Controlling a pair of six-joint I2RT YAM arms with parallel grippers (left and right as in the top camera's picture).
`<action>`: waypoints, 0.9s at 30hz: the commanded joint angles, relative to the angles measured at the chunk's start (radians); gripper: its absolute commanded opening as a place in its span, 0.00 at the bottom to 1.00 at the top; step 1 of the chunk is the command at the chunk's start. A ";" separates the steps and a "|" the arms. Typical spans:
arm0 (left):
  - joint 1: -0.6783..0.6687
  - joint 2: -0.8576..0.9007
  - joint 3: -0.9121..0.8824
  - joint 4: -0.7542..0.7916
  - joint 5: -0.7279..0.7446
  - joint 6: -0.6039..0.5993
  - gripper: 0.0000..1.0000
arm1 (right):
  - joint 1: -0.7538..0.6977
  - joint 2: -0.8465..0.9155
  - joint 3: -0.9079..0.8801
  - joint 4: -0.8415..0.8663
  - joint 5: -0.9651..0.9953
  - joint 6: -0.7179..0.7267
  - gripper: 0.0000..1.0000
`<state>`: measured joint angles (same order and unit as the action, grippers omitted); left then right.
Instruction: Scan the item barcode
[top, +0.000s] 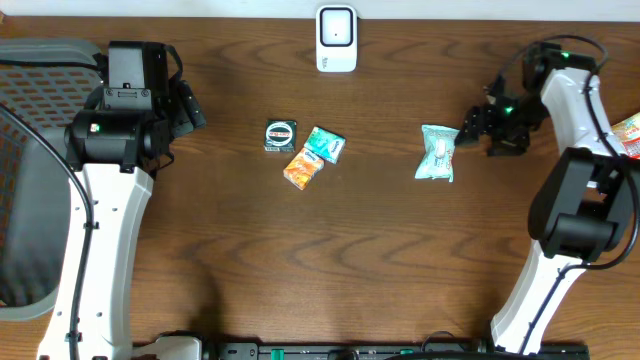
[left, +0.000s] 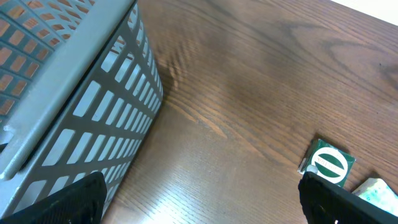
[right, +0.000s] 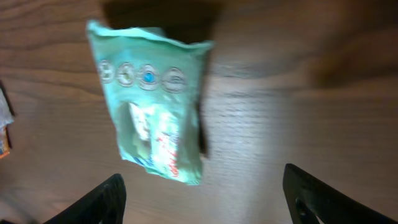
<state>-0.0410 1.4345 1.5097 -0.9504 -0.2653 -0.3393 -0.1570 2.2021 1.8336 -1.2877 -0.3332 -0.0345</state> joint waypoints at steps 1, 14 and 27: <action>0.003 0.004 0.003 -0.004 -0.013 0.013 0.98 | 0.060 0.003 0.009 0.018 0.013 -0.015 0.75; 0.003 0.004 0.003 -0.004 -0.013 0.013 0.98 | 0.226 0.003 0.009 0.059 0.297 0.094 0.66; 0.003 0.004 0.003 -0.004 -0.013 0.013 0.98 | 0.447 0.003 0.009 0.074 0.671 0.222 0.64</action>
<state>-0.0410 1.4345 1.5101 -0.9504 -0.2653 -0.3389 0.2283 2.2021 1.8336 -1.2182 0.2642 0.1551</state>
